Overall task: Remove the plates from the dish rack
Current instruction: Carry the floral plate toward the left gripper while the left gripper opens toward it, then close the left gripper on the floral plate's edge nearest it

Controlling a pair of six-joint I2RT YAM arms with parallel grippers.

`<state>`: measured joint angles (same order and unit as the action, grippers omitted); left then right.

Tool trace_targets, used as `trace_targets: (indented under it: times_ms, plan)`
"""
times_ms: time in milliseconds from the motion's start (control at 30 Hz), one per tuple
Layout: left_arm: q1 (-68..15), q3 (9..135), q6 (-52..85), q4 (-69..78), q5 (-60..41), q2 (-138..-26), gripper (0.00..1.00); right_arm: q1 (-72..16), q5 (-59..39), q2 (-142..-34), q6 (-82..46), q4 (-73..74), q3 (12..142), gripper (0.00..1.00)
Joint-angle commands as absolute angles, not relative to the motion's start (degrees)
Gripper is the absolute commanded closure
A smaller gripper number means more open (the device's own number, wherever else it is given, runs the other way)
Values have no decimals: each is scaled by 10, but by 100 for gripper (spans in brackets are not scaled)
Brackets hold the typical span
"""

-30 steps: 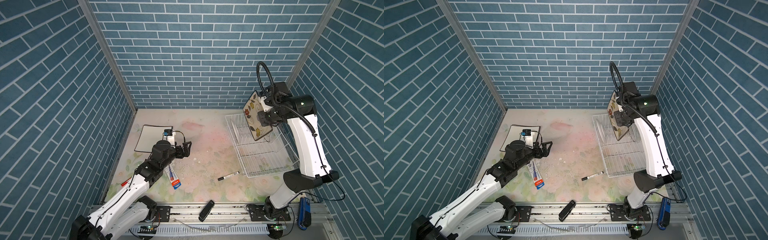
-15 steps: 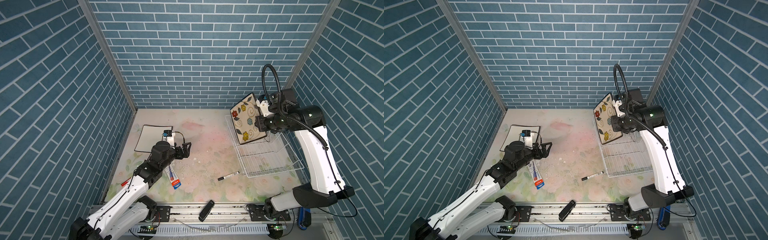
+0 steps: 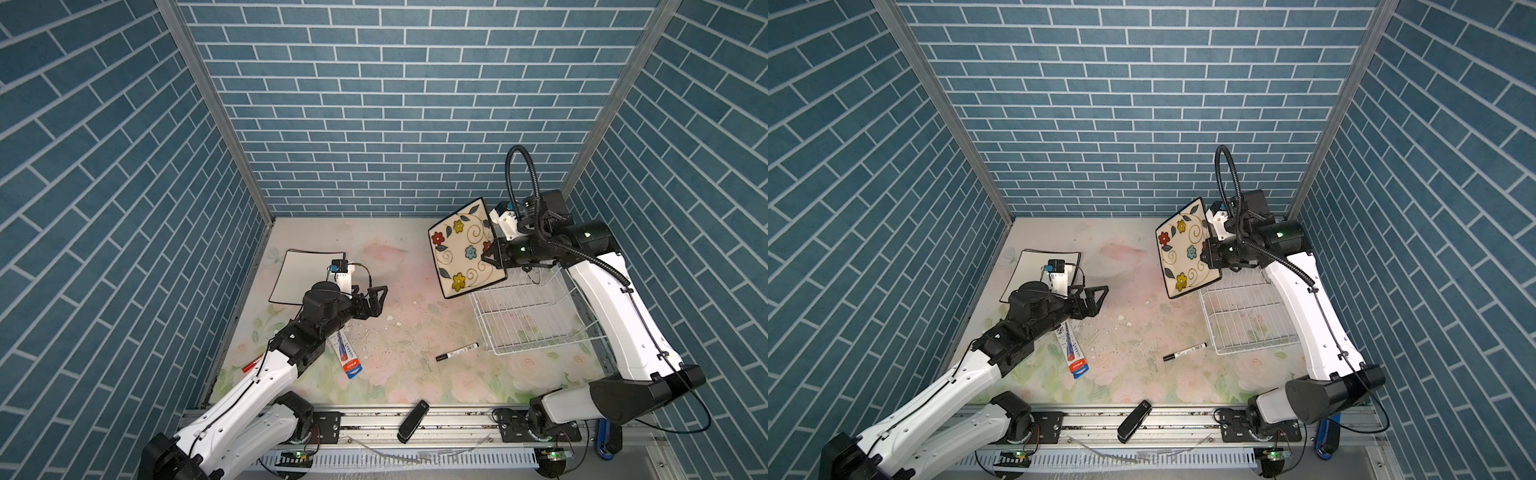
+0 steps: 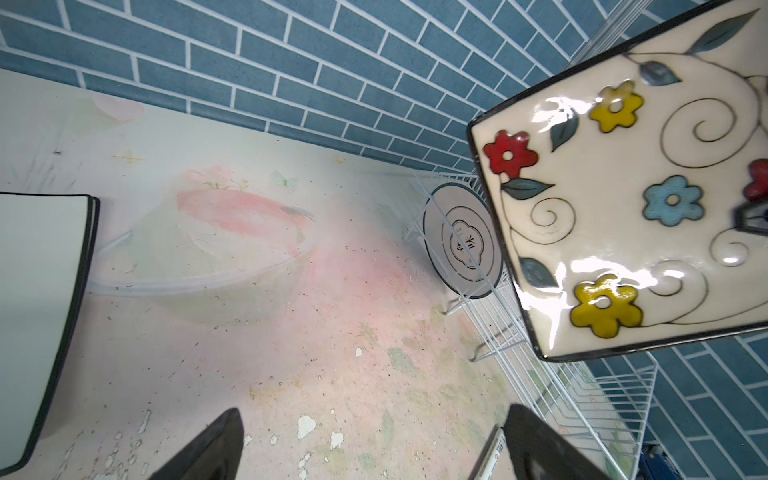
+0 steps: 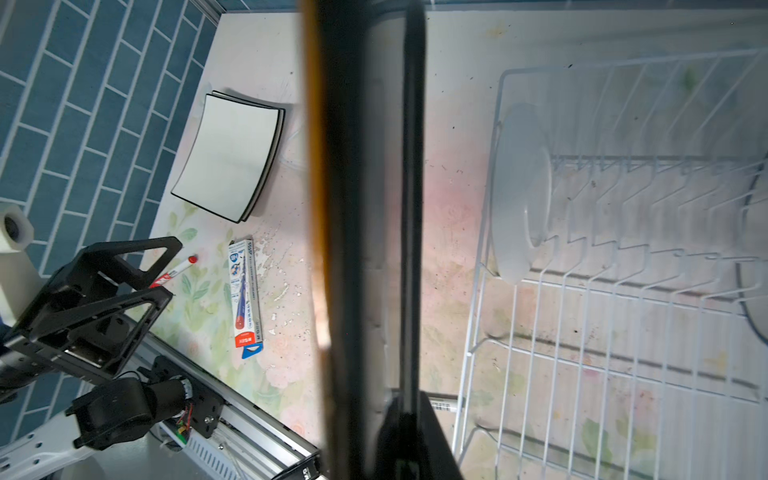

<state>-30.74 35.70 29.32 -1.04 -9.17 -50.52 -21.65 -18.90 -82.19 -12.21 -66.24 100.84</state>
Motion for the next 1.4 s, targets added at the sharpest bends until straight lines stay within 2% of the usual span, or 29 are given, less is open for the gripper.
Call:
trace_targets:
  times_ms: [0,233,500,767,1000,1367]
  plan:
    - [-310,371,294,7,-128,-511,0,-217,-295,-796,-151,-521,977,100]
    - [-293,362,324,48,-192,-523,0,-216,-378,-809,-180,-434,906,100]
    - [-236,355,424,177,-348,-589,3,-214,-438,-796,-231,-322,816,100]
    - [-218,367,446,196,-372,-614,3,-182,-481,-752,-266,-217,729,100]
    - [-190,372,525,292,-451,-672,2,-139,-547,-726,-329,-115,659,100]
    - [-176,398,524,310,-500,-744,2,-137,-616,-723,-327,-114,612,100]
